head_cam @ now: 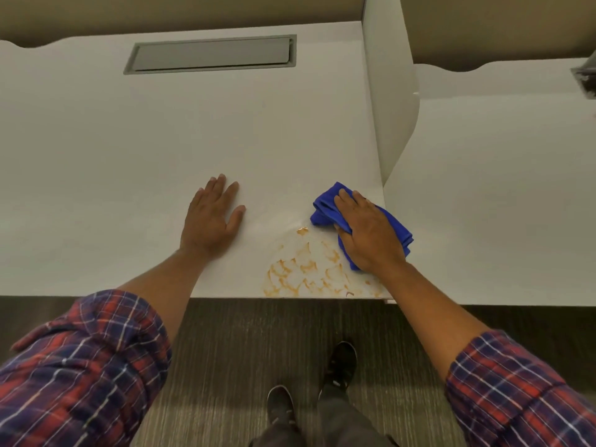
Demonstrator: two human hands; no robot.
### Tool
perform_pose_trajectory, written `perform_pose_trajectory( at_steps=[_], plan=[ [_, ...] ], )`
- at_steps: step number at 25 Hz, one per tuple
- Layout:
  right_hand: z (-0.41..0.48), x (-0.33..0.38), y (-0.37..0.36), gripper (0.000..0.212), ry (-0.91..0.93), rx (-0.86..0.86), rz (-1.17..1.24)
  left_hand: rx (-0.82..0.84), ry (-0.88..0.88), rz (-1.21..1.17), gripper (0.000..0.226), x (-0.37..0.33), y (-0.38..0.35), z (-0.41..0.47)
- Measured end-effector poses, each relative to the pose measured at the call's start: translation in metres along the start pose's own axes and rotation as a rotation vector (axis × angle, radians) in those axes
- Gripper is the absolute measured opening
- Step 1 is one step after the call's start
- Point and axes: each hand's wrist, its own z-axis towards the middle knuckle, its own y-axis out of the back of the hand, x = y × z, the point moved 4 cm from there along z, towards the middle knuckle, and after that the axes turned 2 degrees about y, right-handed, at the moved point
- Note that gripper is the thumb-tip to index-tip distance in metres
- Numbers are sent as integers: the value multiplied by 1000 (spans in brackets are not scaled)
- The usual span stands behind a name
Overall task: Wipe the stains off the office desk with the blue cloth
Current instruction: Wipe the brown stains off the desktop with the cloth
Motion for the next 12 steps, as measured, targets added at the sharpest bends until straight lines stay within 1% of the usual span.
perform_pose_trajectory(
  at_steps=[2, 6, 9, 11, 12],
  plan=[
    [-25, 6, -2, 67, -56, -32, 18, 13, 0, -4, 64, 1, 0, -1],
    [-70, 24, -10, 66, -217, -159, 18, 49, -17, 1, 62, 0, -3, 2],
    [-83, 49, -20, 67, -352, -246, -7, 81, -38, -19, 62, 4, -2, 2],
    [-77, 74, -30, 68, -362, -234, 24, 75, -89, -5, 65, 9, -2, -9],
    [-73, 89, -36, 67, -313, -205, 54, 64, -108, 3, 68, 11, -2, -16]
  ],
)
